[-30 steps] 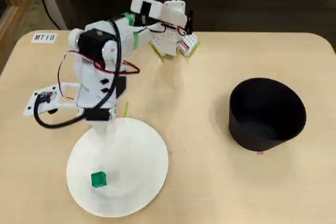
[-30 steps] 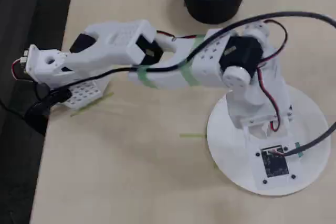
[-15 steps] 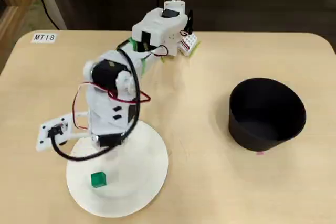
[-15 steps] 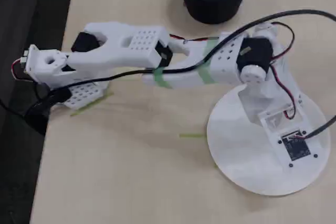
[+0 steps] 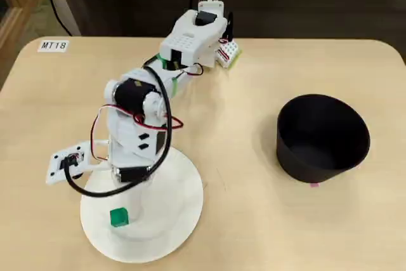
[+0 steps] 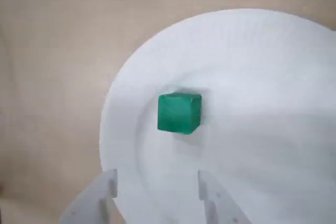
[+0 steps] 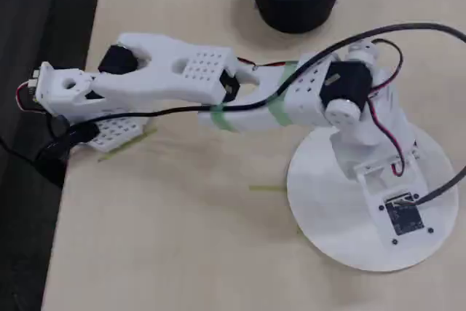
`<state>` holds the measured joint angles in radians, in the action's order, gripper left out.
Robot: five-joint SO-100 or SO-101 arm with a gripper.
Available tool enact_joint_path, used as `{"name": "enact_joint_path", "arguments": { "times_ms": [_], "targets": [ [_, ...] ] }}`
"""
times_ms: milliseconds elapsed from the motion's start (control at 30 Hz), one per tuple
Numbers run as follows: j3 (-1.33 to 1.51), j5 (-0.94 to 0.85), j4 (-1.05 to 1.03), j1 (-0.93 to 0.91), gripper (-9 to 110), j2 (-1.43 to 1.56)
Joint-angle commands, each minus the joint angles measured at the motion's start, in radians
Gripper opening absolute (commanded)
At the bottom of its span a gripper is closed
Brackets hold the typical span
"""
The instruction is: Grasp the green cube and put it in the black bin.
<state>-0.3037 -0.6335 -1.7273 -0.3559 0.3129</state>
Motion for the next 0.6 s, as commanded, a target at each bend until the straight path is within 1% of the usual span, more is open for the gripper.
{"name": "enact_joint_path", "arguments": {
  "times_ms": [0,200,567],
  "targets": [
    [-0.044,0.006,0.028,-0.029,25,0.000],
    [-0.044,0.020,0.118,-0.043,23,-0.031],
    [-0.035,0.035,0.193,-0.038,25,-0.067]
  ]
}}
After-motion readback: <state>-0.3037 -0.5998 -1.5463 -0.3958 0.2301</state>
